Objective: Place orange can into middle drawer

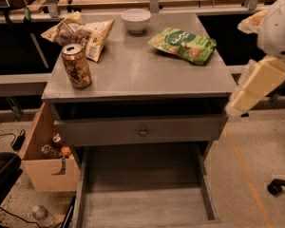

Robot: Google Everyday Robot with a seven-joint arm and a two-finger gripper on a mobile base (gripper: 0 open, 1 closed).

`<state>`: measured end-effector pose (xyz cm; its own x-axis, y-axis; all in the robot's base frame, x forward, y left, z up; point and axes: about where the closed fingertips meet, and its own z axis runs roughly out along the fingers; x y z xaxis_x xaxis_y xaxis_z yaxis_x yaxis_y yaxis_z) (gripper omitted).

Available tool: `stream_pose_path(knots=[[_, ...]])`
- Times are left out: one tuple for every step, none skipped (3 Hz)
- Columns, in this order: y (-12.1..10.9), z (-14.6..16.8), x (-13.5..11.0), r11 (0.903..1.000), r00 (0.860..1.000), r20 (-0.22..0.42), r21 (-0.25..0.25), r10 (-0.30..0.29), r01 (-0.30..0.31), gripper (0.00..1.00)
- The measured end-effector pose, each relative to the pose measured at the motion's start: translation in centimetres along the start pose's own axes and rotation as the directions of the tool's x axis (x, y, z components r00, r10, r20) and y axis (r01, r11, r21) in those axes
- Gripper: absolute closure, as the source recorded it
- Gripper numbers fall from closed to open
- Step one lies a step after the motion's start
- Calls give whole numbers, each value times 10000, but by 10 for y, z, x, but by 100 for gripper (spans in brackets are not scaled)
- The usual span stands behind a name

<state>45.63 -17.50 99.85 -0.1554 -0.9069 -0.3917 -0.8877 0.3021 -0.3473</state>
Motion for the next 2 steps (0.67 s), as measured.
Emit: stream_pose_path(knots=[[-17,28,-50,9996,9721,2336,200,-218,176,0],[-36,58,-133,9990,8643,5014,-12,-384,451,0]])
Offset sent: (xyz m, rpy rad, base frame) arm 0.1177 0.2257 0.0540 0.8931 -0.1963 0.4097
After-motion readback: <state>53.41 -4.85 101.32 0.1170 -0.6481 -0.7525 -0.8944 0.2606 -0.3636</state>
